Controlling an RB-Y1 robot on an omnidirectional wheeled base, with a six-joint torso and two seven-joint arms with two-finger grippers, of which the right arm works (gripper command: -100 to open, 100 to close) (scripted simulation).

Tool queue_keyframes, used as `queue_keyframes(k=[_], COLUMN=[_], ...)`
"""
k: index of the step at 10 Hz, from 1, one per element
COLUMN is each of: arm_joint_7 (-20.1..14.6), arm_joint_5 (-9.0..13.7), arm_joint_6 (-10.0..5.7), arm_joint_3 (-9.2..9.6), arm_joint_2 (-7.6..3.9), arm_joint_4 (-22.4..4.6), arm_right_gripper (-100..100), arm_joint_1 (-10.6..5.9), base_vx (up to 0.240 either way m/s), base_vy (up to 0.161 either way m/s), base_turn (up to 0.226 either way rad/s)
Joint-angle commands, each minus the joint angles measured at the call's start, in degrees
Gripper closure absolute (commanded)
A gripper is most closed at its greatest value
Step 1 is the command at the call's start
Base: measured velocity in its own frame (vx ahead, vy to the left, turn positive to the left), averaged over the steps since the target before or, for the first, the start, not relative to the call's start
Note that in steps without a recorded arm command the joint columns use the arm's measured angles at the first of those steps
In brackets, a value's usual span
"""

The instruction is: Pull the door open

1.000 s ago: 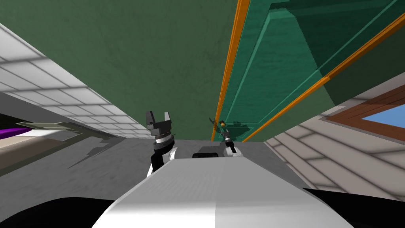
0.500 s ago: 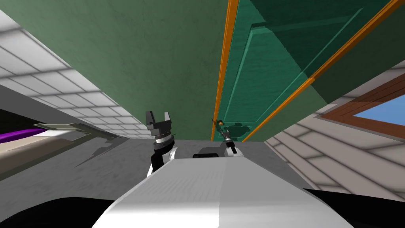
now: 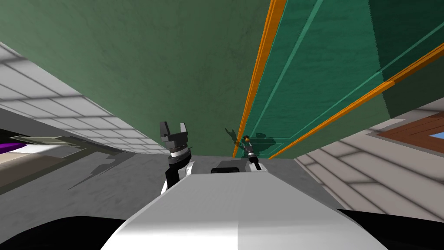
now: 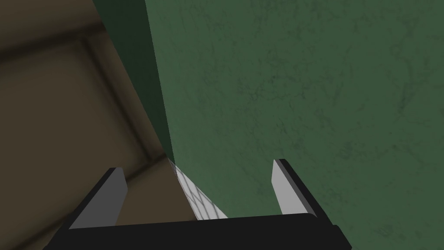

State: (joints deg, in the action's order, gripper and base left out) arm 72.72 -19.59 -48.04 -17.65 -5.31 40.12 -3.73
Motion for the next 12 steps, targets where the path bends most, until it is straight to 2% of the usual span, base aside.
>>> queue_keyframes(k=[1,3,4,5,10,11,12], arm_joint_7=[-0.6,-1.0,-0.7,-0.7,-0.7,-1.0,-1.2], arm_joint_5=[-0.1,-0.1,-0.2,-0.2,-0.2,-0.3,-0.3], arm_joint_6=[0.20,0.10,-0.19,-0.19,-0.19,-0.07,0.06], arm_joint_3=[0.49,0.82,0.89,0.89,0.89,1.02,1.06], arm_joint_2=[0.06,0.06,0.34,0.34,0.34,0.03,-0.18], arm_joint_4=[1.6,2.4,1.8,1.8,1.8,2.0,2.2], arm_right_gripper=[-100,-100,-100,100,100,-100,-100], arm_joint_1=[1.28,2.12,2.05,2.05,2.05,2.15,2.16], base_vx=[0.200,0.186,0.036,-0.030,-0.004,-0.099,-0.180], base_vy=[-0.040,-0.083,-0.026,0.020,0.002,0.067,0.095], base_turn=[-0.034,-0.049,-0.014,0.011,-0.001,-0.004,-0.032])
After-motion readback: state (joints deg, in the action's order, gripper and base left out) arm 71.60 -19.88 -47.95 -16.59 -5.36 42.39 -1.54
